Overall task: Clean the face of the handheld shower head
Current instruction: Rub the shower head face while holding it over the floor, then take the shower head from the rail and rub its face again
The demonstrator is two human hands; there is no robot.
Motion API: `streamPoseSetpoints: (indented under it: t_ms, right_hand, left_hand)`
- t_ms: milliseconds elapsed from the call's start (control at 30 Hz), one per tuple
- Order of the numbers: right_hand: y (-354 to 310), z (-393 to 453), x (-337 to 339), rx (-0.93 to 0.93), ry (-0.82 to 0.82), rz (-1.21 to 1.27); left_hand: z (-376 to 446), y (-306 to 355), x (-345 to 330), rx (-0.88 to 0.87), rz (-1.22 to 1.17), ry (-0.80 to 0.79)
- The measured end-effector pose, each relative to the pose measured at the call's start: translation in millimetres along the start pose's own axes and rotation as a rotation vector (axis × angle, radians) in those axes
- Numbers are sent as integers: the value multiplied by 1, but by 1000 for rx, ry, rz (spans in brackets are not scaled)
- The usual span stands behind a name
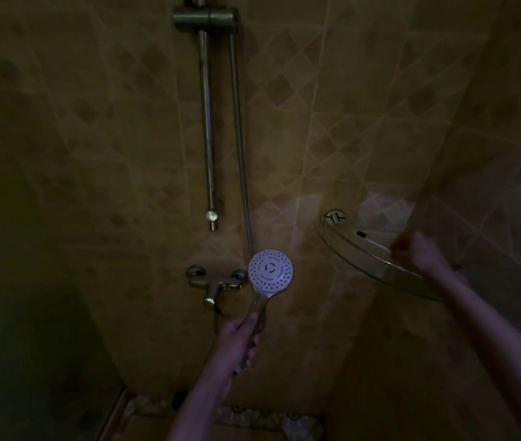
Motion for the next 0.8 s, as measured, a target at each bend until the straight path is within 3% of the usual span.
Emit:
streamPoseSetpoints:
  t_ms: [300, 467, 600, 800]
  right_hand:
    - [-27, -8, 10, 127, 111, -22]
    - [-91, -10, 13, 262, 330, 57]
    - [-163, -4, -4, 325, 243, 133]
    - [-262, 32, -24, 353, 230, 324]
  left_hand:
    - [-2, 4, 32, 6, -44, 42]
    - [13, 35, 69, -45, -22, 66]
    - [14, 83, 102, -150, 139, 113]
    - [29, 174, 145, -309, -4, 95]
Point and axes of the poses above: each hand's wrist, its own z-axis towards the middle knuckle, its own x-axis out of the back of the hand, y = z × x, the point moved 8 cm from there along z, towards the middle knuckle, and after that the axes turned 7 degrees about x, right-handed, at the moved point
